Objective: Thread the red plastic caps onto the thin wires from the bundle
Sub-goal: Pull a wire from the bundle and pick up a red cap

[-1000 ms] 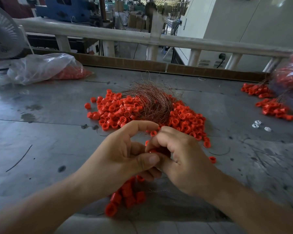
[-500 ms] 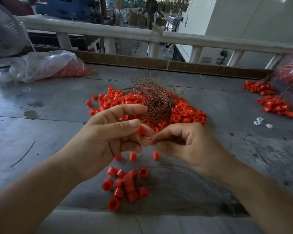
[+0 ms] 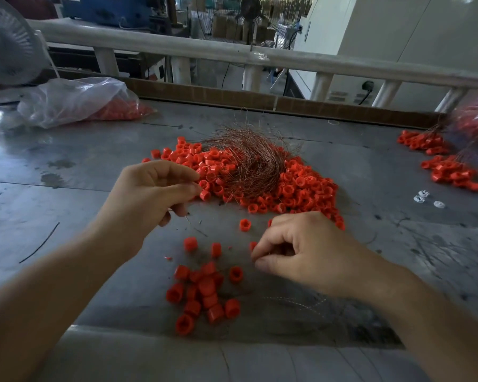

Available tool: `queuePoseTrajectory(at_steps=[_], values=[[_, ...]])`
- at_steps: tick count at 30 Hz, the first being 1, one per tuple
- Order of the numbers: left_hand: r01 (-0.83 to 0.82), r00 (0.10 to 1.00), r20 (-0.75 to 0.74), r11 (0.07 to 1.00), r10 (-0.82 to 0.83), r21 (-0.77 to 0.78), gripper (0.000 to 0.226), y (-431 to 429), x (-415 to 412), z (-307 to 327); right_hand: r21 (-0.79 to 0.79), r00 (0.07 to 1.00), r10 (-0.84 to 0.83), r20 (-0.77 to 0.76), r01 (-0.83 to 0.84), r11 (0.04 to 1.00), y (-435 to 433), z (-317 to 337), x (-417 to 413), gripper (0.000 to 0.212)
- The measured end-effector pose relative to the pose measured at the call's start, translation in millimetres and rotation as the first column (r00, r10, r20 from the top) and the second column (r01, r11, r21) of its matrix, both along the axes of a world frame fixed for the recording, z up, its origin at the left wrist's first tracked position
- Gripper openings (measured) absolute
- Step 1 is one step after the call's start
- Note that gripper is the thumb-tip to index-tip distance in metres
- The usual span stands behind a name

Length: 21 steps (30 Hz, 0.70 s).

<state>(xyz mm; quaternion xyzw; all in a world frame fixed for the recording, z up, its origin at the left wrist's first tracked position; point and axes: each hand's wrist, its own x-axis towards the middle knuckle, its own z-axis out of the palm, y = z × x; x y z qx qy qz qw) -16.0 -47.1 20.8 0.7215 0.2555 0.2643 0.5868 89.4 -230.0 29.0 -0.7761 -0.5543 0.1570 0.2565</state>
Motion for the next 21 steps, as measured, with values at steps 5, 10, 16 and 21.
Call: queuePoseTrajectory(at_steps=[5,10,16,21], values=[[-0.069,0.968,-0.167,0.841,0.186,0.537,0.022,8.8,6.1,-14.5,-0.083,0.999,0.02,-0.025,-0.022,0.996,-3.6,1.1,0.7,0.016],[-0.071,0.931,-0.22,0.737,0.291,0.673,0.028,18.9,8.1,-21.3,-0.002,0.995,-0.035,-0.099,0.034,0.999,-5.1,4.5,7.4,0.049],[-0.006,0.882,-0.341,0.732,0.324,0.681,0.017,26.9,10.1,-25.2,0.118,0.986,-0.134,-0.096,0.145,0.982,-4.5,8.2,14.8,0.044],[0.021,0.883,-0.357,0.733,0.306,0.68,0.01,26.6,9.9,-23.8,0.188,0.967,-0.236,-0.099,0.251,0.95,-3.3,8.9,20.4,0.031]])
